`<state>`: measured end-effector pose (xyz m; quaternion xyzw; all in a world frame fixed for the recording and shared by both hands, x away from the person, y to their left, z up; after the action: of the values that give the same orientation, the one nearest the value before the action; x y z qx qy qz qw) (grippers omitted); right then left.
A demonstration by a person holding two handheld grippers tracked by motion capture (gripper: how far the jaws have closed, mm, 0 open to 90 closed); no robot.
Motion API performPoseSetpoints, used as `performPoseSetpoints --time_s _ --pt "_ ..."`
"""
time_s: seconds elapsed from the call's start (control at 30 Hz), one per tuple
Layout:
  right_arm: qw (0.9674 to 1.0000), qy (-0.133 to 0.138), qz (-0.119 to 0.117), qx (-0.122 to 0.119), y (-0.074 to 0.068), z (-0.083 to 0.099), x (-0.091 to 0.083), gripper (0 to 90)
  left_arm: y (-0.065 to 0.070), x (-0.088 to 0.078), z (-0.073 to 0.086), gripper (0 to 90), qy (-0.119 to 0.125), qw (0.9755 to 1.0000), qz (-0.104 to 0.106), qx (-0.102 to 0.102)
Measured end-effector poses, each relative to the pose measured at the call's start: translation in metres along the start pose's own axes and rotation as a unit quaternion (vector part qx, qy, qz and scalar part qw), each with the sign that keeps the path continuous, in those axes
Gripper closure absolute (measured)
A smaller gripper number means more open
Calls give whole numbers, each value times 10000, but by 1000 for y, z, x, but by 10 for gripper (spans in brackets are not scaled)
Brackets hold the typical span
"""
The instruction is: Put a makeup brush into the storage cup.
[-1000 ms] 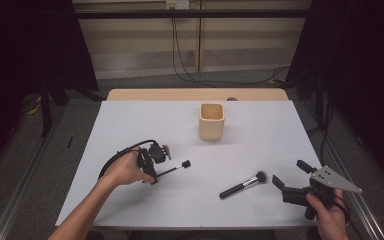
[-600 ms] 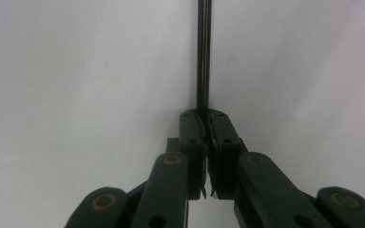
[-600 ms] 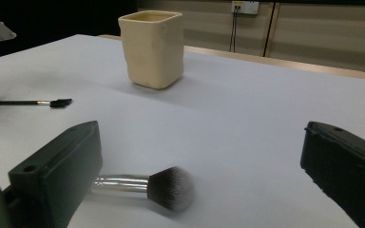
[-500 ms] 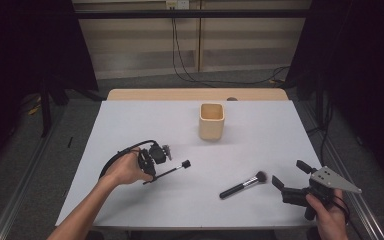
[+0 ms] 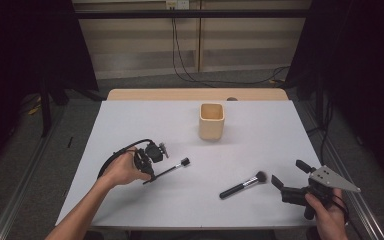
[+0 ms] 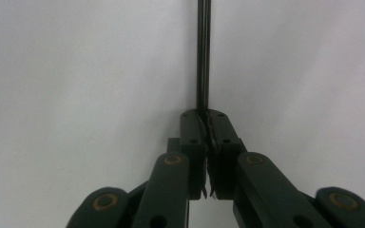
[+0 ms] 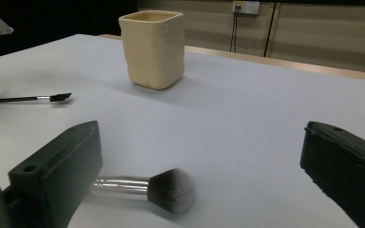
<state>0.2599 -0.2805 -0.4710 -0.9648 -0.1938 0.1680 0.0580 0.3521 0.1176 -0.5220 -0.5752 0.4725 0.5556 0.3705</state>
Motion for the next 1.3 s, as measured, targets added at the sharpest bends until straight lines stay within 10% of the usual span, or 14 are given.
performPoseSetpoints --time_s 0.33,0.67,0.87,1.03,1.07,1.3 --pt "10000 -19 -21 -18 0 0 1 0 -7 -6 2 865 594 9973 -78 -413" --pt "10000 -13 -7 -15 0 0 0 0 -10 -15 -2 865 1437 9865 -292 -725" --pt "10000 -19 -11 -33 0 1 1 0 -6 -20 -8 864 2063 9736 -359 -903" --pt "10000 -28 -27 -25 -1 1 1 0 -5 -24 -9 863 2332 9676 -369 -899" --pt "10000 -24 -22 -25 -1 1 1 0 -5 -26 -10 863 2531 9620 -421 -931" --pt "10000 -29 -26 -26 -1 1 1 0 -1 -35 -16 863 3052 9451 -666 -961"
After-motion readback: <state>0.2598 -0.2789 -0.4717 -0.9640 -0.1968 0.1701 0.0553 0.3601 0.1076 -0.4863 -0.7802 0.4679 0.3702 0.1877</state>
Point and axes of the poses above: each handheld gripper's, and its own axes: x roughly forward along the jaws, z roughly out of its underside, y roughly to its right, the point moved 8 cm from there along x, roughly forward along the jaws, and after that the axes turned 8 degrees about x, right-handed, at the moved point
